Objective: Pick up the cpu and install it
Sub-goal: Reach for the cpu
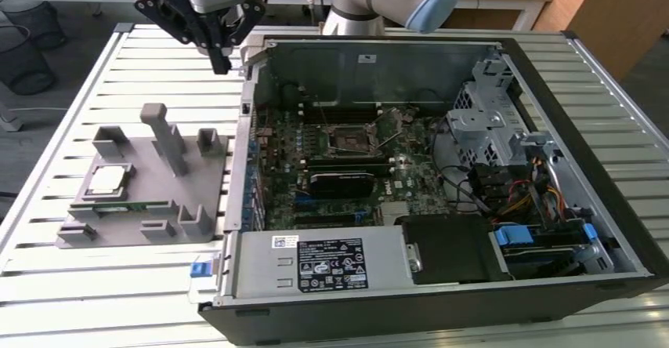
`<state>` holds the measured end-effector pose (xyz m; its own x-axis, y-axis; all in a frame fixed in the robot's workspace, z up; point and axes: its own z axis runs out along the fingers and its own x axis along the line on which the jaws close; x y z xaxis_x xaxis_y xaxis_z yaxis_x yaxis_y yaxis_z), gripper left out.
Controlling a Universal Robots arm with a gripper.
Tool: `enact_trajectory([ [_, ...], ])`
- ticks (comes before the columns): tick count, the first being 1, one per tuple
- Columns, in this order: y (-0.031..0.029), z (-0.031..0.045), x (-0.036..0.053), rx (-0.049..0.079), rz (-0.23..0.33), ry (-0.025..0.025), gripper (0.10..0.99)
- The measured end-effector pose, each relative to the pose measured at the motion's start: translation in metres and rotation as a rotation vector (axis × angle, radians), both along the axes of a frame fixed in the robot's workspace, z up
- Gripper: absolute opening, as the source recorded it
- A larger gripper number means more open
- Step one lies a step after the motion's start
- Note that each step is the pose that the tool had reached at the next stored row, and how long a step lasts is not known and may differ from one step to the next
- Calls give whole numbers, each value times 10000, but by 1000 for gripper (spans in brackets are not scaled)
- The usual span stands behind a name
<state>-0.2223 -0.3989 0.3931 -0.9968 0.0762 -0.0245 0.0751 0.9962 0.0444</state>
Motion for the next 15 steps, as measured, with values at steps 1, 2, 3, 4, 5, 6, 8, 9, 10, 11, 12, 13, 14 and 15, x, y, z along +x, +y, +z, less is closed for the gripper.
enact_trajectory([
  [1, 0, 0, -9, 0, 0, 0, 106],
  [2, 0, 0, -18, -1, 0, 1, 106],
  [3, 0, 0, -27, 0, 0, 0, 106],
  [4, 0, 0, -36, 0, 0, 0, 106],
  [5, 0, 0, -45, 0, 0, 1, 106],
  [6, 0, 0, -55, 0, 0, 0, 106],
  [8, 0, 0, -75, -1, 0, 1, 106],
  [9, 0, 0, -85, -1, 0, 1, 106],
  [10, 0, -1, -95, 0, 0, 0, 106],
  [11, 0, 0, -105, -1, 1, 1, 106],
  [12, 0, -1, -116, -1, 0, 0, 106],
  [13, 0, -1, -126, -1, 0, 1, 106],
  [14, 0, -1, -136, -1, 1, 0, 106],
  [15, 0, -1, -147, 0, 1, 0, 106],
])
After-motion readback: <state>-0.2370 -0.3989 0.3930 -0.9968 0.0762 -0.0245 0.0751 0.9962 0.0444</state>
